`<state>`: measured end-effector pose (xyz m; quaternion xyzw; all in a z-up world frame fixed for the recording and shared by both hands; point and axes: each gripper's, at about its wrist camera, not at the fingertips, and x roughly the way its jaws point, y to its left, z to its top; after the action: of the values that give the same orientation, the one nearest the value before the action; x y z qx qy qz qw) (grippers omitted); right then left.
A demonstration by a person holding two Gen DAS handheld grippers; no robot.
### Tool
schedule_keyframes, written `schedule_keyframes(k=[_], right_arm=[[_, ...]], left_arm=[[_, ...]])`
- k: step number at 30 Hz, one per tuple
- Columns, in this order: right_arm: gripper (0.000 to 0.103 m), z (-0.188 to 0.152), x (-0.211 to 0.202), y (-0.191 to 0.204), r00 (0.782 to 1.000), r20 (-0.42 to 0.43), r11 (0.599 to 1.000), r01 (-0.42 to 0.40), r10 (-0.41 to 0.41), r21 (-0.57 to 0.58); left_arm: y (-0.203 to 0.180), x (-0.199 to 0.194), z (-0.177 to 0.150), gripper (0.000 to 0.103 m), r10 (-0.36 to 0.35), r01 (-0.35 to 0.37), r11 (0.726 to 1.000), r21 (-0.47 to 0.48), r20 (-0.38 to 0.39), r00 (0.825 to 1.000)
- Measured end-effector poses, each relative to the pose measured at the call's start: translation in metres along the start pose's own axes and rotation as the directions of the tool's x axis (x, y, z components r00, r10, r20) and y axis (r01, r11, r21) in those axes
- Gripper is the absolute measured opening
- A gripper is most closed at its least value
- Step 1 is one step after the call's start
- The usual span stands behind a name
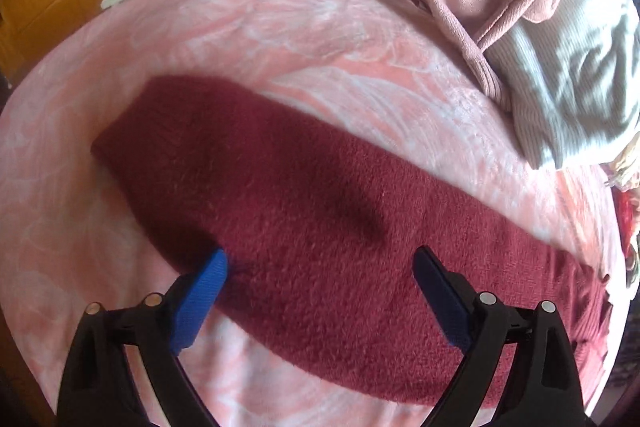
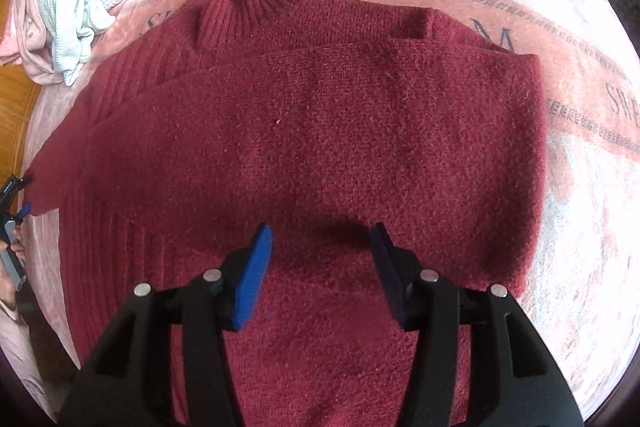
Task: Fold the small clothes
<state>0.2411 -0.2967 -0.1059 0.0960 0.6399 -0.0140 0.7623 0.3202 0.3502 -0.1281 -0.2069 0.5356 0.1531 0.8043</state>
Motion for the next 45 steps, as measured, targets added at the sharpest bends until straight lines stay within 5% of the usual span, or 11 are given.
schedule_keyframes(k=[3,6,8,10,16,21,26,33,45], right_arm=[[0.057,0.0,0.005,0.006,1.0,0.001,1.0,0.016,-0.016,-0.012],[0.058,0.001,0.005,0.01,1.0,0.008,1.0,0.018,-0.017,-0.019],[0.058,0.001,0.006,0.009,1.0,0.007,1.0,0.011,-0.011,-0.015],[0.057,0.0,0.005,0.005,1.0,0.006,1.0,0.0,0.0,-0.007],[0.057,-0.004,0.002,-0.007,1.0,0.008,1.0,-0.026,0.026,0.012],[0.057,-0.006,-0.002,-0.011,0.999,0.011,0.999,-0.035,0.035,0.016],[0.057,-0.007,-0.009,-0.016,0.999,0.024,0.999,-0.043,0.043,0.015],[0.057,-0.009,-0.015,-0.024,0.998,0.033,0.999,-0.048,0.048,0.015],[0.057,-0.011,-0.019,-0.03,0.997,0.039,0.998,-0.065,0.065,0.011]], left_arm=[[-0.01,0.004,-0.003,0.083,0.032,-0.033,0.997,0.075,0.018,0.999],[-0.018,0.008,-0.003,0.053,0.063,-0.071,0.988,0.136,0.056,0.996],[-0.021,0.004,-0.002,0.022,0.048,-0.058,0.986,0.153,0.064,0.997],[-0.022,0.001,0.0,0.011,0.024,-0.032,0.99,0.135,0.06,0.998],[-0.031,-0.015,-0.005,0.008,-0.029,0.014,0.992,0.123,0.121,0.992],[-0.066,-0.045,-0.008,0.008,-0.174,0.139,0.972,0.191,0.181,0.968],[-0.126,-0.077,-0.028,0.008,-0.341,0.27,0.905,0.328,0.181,0.923],[-0.208,-0.104,-0.069,0.008,-0.507,0.42,0.777,0.468,0.072,0.859],[-0.301,-0.081,-0.154,0.008,-0.536,0.497,0.668,0.554,-0.107,0.838]])
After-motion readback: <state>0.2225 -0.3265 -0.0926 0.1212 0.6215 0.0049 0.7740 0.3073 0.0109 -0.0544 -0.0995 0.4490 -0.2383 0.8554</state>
